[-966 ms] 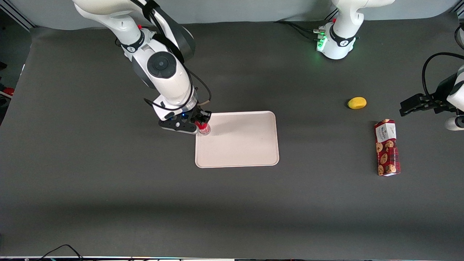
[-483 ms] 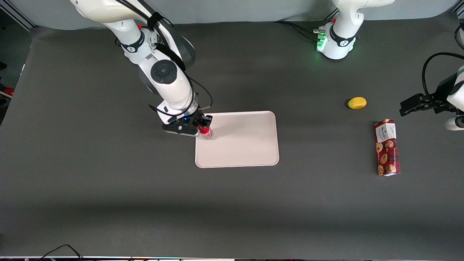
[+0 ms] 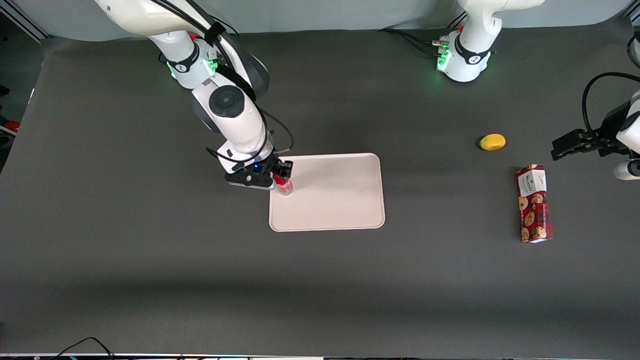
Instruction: Place coke bottle on tray
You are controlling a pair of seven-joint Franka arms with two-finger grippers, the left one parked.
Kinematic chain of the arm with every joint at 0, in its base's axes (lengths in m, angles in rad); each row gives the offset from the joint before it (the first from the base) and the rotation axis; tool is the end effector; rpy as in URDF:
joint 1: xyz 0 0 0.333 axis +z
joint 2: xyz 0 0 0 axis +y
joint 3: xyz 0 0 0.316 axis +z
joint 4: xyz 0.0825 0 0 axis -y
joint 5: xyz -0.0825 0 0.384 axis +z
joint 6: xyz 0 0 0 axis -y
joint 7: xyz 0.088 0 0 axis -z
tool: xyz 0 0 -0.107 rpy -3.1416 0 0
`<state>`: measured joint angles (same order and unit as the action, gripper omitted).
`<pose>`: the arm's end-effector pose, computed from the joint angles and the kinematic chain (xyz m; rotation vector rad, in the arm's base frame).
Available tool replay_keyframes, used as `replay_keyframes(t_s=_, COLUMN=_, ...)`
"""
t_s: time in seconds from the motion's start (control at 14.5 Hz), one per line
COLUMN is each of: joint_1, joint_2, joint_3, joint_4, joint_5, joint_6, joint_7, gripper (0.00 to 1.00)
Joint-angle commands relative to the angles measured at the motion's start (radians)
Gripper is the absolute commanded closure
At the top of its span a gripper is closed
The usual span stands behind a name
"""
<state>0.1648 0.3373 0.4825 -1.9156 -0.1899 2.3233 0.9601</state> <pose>0.5129 0.3622 0.3475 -3.0328 0.3387 -0.1143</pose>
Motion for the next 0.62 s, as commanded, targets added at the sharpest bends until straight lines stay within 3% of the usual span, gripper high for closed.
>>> replay_keyframes(t_s=0.0, joint_1=-0.001, joint_2=-0.052, joint_3=-0.004, joint_4=0.042, joint_5=-0.019, joint_6=-0.066, joint_7=0.006, gripper=0.00)
replay_keyframes(t_s=0.41, joint_1=-0.011, joint_2=-0.119, joint_3=0.001, joint_4=0.392, joint_5=-0.006, joint_6=-0.546, joint_7=-0.037, gripper=0.00)
replay_keyframes(t_s=0.55, joint_1=-0.045, joint_2=-0.135, joint_3=0.001, joint_4=0.528, joint_5=0.013, joint_6=-0.719, joint_7=-0.145, gripper=0.00)
